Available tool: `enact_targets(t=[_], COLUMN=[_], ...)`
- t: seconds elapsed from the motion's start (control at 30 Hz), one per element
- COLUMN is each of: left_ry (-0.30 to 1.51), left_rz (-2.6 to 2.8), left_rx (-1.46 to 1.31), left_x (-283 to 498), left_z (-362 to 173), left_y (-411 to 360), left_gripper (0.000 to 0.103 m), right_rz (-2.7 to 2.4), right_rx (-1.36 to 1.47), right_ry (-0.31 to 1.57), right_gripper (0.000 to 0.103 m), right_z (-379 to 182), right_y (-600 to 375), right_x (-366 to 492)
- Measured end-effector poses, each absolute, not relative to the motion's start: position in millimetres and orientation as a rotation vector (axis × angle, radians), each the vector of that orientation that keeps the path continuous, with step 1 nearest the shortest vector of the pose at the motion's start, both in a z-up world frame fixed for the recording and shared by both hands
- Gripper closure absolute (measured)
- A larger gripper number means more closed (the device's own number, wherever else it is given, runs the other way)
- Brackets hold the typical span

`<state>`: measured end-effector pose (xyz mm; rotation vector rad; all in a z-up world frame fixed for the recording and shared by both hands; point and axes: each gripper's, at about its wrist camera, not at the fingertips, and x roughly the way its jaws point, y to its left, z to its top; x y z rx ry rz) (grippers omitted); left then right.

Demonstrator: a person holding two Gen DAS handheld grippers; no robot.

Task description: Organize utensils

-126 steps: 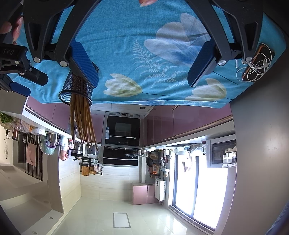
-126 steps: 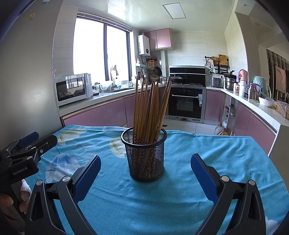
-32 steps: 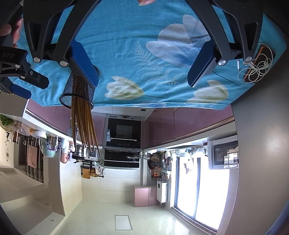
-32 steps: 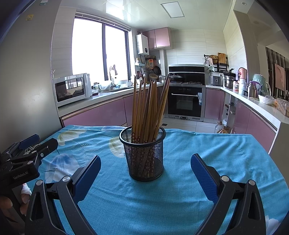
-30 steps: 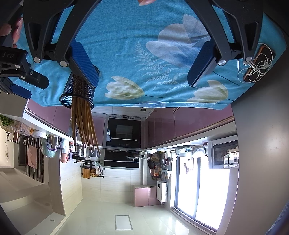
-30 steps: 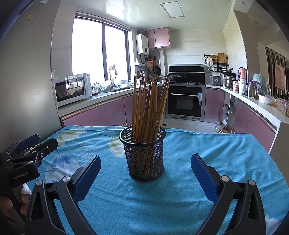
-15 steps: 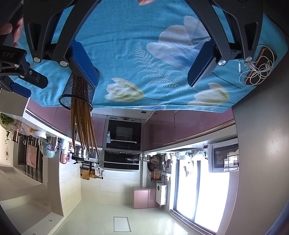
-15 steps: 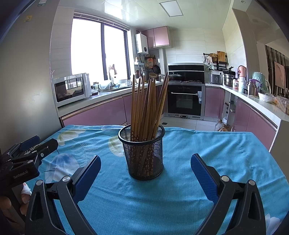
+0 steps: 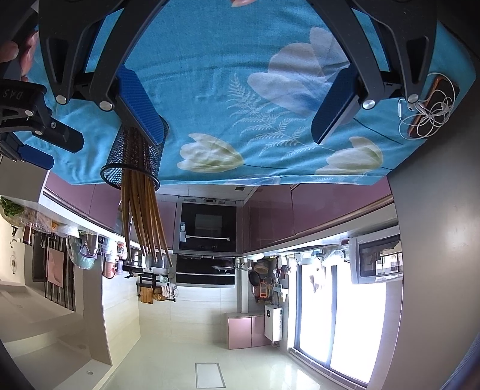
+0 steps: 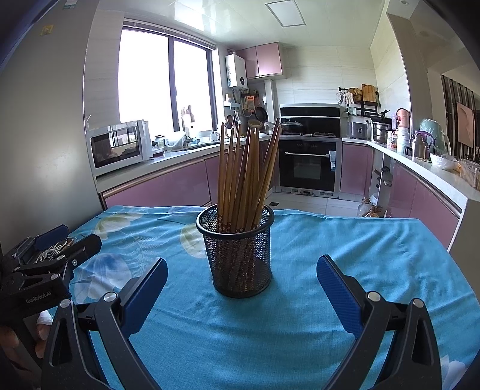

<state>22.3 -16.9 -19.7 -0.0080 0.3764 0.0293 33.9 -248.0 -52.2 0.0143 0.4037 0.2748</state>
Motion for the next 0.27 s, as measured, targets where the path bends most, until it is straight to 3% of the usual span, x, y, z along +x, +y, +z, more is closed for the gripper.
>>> enact_targets(t=[0.27], left_ry=[0.466], left_rz=[0.025], left_rx=[-0.049], left_x=[37.7], left_z=[-27.1], left_y=[-4.5], left_gripper=[0.006], right_rz=[0.214], right_rx=[0.016], right_ry=[0.528], right_gripper=[0.007], right_z=[-60.2], right_y=[-273.5], right_x=[55.5])
